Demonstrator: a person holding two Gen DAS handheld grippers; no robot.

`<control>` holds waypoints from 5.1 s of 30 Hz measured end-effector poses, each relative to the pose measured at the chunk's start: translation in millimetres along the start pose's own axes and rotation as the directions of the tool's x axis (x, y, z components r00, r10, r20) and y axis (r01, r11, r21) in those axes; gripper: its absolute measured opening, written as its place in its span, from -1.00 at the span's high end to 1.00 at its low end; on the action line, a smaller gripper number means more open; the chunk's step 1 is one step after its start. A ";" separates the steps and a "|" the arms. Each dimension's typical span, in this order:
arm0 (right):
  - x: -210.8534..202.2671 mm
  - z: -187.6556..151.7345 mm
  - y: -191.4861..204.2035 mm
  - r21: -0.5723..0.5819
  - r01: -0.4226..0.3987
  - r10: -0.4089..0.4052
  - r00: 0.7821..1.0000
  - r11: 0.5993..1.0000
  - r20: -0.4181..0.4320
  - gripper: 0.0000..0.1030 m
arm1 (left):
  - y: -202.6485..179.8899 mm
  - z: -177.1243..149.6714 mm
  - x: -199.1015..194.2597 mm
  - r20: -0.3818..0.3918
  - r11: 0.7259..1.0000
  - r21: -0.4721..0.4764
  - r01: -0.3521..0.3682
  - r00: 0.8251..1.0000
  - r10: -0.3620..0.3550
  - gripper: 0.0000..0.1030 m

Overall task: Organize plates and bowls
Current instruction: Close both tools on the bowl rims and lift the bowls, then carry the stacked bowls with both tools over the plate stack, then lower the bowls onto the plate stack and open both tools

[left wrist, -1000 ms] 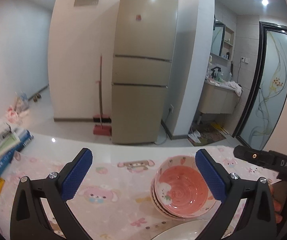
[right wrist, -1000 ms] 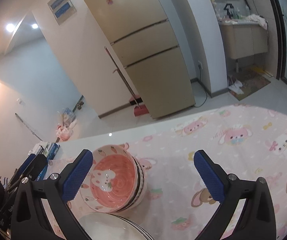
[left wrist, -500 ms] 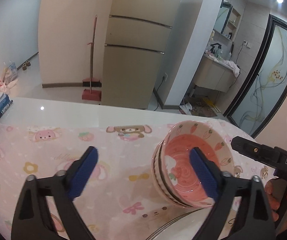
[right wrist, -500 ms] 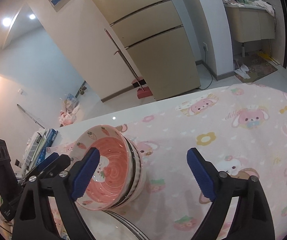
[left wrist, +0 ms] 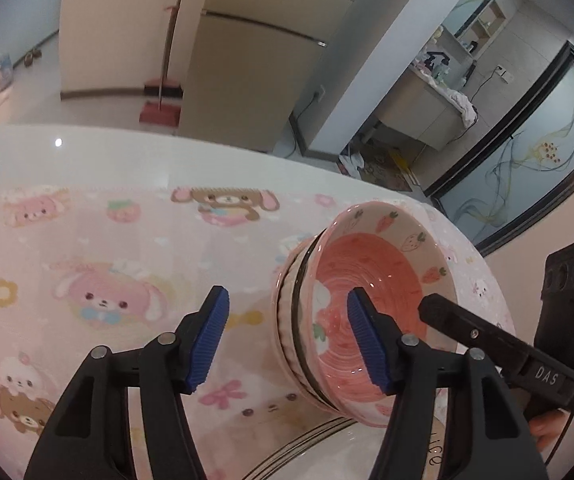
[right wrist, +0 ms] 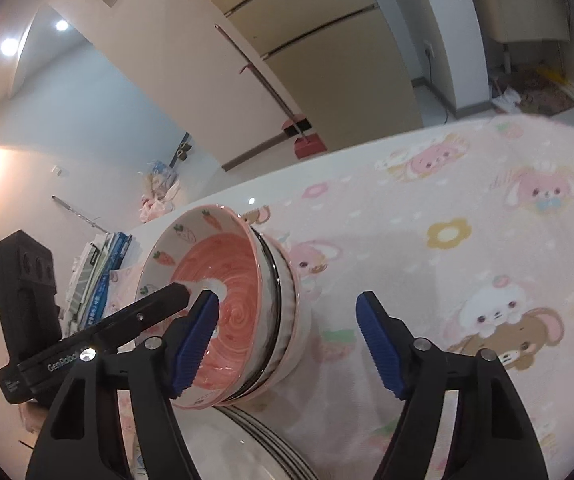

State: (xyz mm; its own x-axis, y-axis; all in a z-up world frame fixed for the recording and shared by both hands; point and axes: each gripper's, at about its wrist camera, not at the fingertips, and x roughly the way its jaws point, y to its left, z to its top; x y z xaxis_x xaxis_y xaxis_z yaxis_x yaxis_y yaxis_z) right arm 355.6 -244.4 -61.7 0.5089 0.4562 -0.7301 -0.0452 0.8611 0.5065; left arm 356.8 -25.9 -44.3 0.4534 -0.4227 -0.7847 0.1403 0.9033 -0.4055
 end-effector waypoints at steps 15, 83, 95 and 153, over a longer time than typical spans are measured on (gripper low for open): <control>39.2 -11.6 -20.6 0.163 -0.146 0.169 0.975 0.976 -0.141 0.02 | 13.2 -6.1 21.3 -0.095 0.984 -0.118 0.136 0.985 -0.147 0.10; -20.0 -105.5 -5.6 0.316 -0.235 0.320 0.914 0.919 -0.250 0.17 | -28.1 -98.8 -69.8 -0.110 0.994 -0.089 0.059 0.992 -0.068 -0.08; -13.1 -114.8 -0.5 0.291 -0.200 0.281 0.921 0.935 -0.270 0.17 | -21.1 -120.4 -66.4 -0.135 0.992 -0.109 0.056 0.988 -0.071 -0.14; -234.4 -181.5 132.4 -0.411 0.269 0.001 0.836 0.871 0.549 0.23 | -88.9 -201.8 -243.9 0.622 0.917 0.220 -0.334 0.772 0.132 -0.09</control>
State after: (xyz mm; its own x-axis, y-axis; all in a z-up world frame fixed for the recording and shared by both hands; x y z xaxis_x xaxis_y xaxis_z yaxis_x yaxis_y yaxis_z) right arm 74.3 -196.5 93.2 0.8971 0.2588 -0.3581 -0.2559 0.9651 0.0565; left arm 56.1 -18.0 88.6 0.9160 -0.1607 -0.3675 0.1703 0.9854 -0.0064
